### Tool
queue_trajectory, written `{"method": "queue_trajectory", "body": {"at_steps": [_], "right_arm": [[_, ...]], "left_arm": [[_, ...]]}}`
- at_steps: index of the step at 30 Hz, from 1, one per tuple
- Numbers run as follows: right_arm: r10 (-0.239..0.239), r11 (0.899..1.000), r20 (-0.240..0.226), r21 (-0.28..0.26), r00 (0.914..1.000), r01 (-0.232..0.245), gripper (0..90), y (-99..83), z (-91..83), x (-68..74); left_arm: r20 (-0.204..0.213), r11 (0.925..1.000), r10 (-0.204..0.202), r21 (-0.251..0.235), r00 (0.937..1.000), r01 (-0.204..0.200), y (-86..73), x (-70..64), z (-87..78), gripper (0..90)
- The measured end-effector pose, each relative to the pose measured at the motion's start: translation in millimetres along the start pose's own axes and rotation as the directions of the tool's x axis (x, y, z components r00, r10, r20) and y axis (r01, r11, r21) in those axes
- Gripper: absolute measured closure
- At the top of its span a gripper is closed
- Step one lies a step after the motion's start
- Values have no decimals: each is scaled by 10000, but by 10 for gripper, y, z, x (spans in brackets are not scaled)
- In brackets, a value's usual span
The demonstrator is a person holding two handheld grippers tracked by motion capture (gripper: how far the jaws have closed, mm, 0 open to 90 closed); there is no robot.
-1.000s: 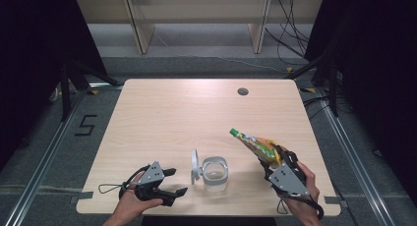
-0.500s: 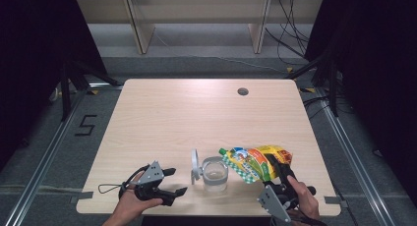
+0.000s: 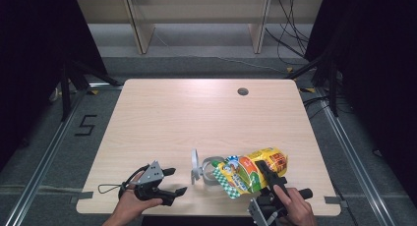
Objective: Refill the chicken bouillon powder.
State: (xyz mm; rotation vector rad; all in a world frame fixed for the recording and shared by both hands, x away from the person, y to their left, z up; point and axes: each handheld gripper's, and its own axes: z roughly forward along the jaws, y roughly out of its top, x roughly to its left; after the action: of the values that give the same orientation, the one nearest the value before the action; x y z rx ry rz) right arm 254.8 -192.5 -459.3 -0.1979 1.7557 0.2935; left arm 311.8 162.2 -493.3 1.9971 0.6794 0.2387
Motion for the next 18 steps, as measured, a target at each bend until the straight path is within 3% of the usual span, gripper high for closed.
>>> {"method": "queue_trajectory", "body": {"at_steps": [1,2,3,4,9,10,11,12,13,14,15,16,17,18], "right_arm": [[641,9979,-33,114,9979,-641,466,-4,-7,47],[8,10000,100,77,9999,-9,466,14,-11,7],[423,9991,85,84,9991,-424,466,11,-9,40],[244,9995,160,176,9996,-247,466,21,-14,37],[-159,9994,252,319,9996,151,467,30,-4,64],[-440,9985,299,344,9986,430,467,36,4,67],[-892,9955,323,334,9955,881,467,48,10,57],[-668,9971,320,390,9973,656,467,47,10,82],[-592,9967,340,580,9977,572,467,55,0,96],[-1170,9926,381,382,9924,1156,467,67,18,77],[-1046,9931,459,584,9935,1018,467,74,4,105],[-1310,9909,483,365,9902,1293,477,77,16,92],[-1700,9850,482,389,9843,1683,487,89,14,74],[-2124,9770,637,313,9751,2107,488,102,12,56]], "left_arm": [[-30,10000,27,16,10000,-27,-1,2,1,219],[-34,10000,66,38,10000,-66,0,3,1,220],[-50,9999,101,85,9999,-100,0,4,1,219],[-1,9995,312,19,9995,-312,4,14,3,219],[-24,9996,267,57,9996,-267,5,13,5,219],[-20,10000,9,6,10000,-9,-1,-2,12,219],[4,9998,211,1,9998,-211,4,9,11,219],[-26,9996,267,52,9996,-267,5,13,8,219],[-38,10000,5,73,10000,-5,-1,-1,9,219],[-48,10000,33,36,10000,-33,-2,-2,9,219],[-34,9997,217,60,9998,-217,4,9,5,219],[-46,9996,292,38,9996,-292,6,14,6,219],[-45,10000,-22,-8,10000,22,0,-3,8,220],[-84,10000,67,-13,9999,-67,3,3,3,220]]}}
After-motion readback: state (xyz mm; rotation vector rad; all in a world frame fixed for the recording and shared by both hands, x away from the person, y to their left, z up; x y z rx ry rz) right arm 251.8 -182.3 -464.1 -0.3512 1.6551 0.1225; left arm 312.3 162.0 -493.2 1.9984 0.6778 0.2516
